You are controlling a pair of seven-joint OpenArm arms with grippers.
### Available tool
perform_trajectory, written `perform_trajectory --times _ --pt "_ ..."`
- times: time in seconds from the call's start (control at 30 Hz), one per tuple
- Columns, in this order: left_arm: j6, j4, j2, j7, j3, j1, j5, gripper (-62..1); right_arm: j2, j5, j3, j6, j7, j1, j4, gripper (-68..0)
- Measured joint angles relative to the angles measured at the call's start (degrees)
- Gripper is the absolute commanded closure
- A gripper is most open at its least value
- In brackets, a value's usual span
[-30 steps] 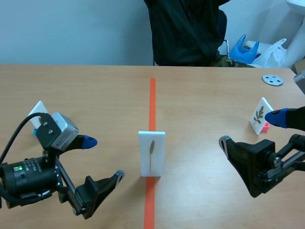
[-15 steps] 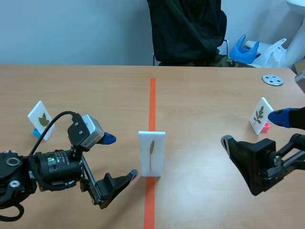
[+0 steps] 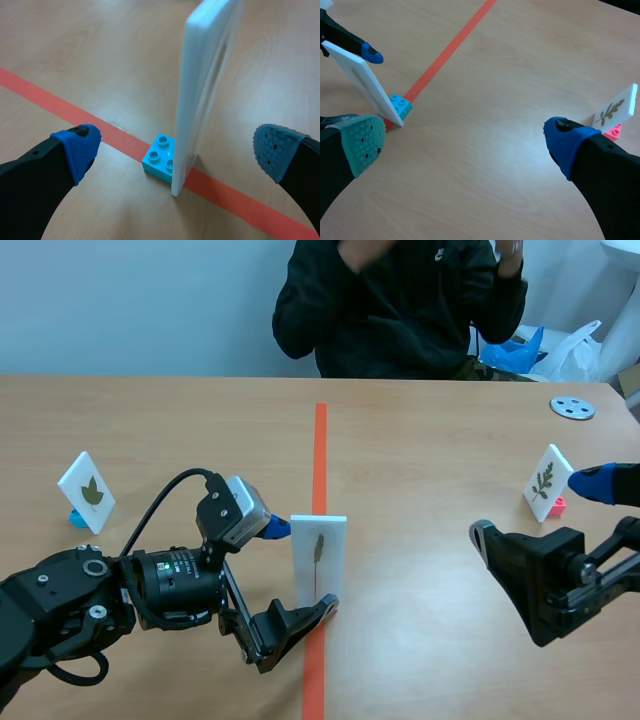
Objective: Sort the leaf by its shape. The table is split by an orange tape line. A compound leaf with several leaflets goes to the left side, a simple leaf with one blade goes to the right side. Return to the home posture when a red brick is placed on the table.
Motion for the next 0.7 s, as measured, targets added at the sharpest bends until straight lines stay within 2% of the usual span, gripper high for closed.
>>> perform_trajectory --times 0.23,0.33,0.47,0.63,0.7 --pt "0.0 0.0 0.0 0.0 0.3 0.0 0.1 -61.6 0.0 0.0 0.0 0.0 0.0 0.0 0.0 -67.9" --pt "0.0 0.0 0.0 0.0 0.3 0.0 0.0 -48.5 0.0 0.0 0.0 0.0 0.0 0.0 0.0 -67.9" --pt "0.0 0.0 0.0 0.0 0.3 0.0 0.0 -42.3 0.0 0.0 0.0 0.0 0.0 0.0 0.0 -67.9" --pt "0.0 0.0 0.0 0.0 0.3 0.0 0.0 -26.6 0.0 0.0 0.0 0.0 0.0 0.0 0.0 -67.9" --pt "0.0 0.0 0.0 0.0 0.3 0.0 0.0 -22.3 0.0 0.0 0.0 0.0 0.0 0.0 0.0 -67.9"
